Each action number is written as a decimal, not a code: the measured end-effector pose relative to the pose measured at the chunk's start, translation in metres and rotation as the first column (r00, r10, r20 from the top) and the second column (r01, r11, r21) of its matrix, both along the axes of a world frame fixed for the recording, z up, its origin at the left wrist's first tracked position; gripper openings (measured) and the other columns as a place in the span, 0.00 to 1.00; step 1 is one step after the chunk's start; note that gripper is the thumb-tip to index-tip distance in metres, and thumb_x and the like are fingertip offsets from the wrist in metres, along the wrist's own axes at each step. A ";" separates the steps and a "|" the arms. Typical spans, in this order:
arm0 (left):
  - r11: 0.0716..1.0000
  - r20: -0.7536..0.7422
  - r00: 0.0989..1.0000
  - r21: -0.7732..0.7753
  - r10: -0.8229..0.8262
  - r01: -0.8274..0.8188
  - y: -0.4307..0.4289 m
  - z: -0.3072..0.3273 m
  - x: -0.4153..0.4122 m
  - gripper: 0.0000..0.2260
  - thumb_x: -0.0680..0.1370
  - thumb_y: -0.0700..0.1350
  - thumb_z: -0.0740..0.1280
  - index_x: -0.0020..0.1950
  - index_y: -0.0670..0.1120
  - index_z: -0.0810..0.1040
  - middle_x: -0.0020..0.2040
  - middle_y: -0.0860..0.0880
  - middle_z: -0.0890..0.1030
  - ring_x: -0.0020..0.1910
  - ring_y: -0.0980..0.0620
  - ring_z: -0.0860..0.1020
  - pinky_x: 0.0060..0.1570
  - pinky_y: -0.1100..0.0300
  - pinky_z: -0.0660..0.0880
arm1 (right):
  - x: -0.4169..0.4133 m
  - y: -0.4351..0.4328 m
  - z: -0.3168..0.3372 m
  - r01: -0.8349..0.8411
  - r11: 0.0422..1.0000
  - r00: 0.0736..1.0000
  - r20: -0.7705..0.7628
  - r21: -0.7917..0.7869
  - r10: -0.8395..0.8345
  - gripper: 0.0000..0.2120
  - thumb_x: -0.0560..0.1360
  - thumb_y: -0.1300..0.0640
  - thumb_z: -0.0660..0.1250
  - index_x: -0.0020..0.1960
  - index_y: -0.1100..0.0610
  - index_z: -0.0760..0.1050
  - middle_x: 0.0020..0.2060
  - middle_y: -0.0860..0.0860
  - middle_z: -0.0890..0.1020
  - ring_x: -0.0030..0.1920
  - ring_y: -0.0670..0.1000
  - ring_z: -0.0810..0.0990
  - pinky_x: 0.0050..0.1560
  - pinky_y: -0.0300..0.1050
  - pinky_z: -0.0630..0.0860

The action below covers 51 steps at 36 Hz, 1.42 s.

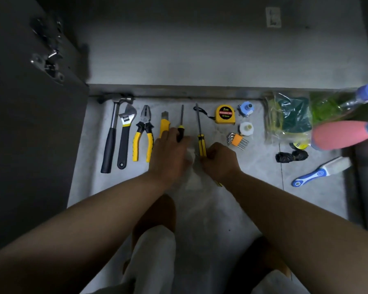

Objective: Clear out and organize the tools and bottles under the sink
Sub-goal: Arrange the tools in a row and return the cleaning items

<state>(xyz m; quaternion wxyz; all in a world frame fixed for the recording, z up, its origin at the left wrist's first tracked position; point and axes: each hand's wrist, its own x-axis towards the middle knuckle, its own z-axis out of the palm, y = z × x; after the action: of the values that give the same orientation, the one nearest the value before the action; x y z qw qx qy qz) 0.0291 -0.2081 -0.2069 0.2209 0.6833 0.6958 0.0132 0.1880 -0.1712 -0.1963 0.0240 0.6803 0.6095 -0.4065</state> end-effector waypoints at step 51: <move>0.995 -0.100 0.995 0.102 0.024 -0.014 -0.023 -0.005 -0.047 0.40 0.70 0.52 0.76 0.79 0.52 0.64 0.72 0.47 0.70 0.74 0.42 0.63 0.67 0.47 0.65 | -0.008 -0.017 -0.006 -0.074 0.967 0.996 -0.024 0.245 0.082 0.08 0.77 0.56 0.66 0.54 0.56 0.71 0.50 0.53 0.73 0.43 0.56 0.77 0.42 0.49 0.75</move>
<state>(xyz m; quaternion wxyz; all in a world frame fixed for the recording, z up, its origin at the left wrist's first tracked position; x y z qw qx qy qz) -0.0179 -0.2311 -0.2122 0.1504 0.6866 0.7111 0.0162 0.1798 -0.1887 -0.2021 -0.0542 0.6464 0.6815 -0.3387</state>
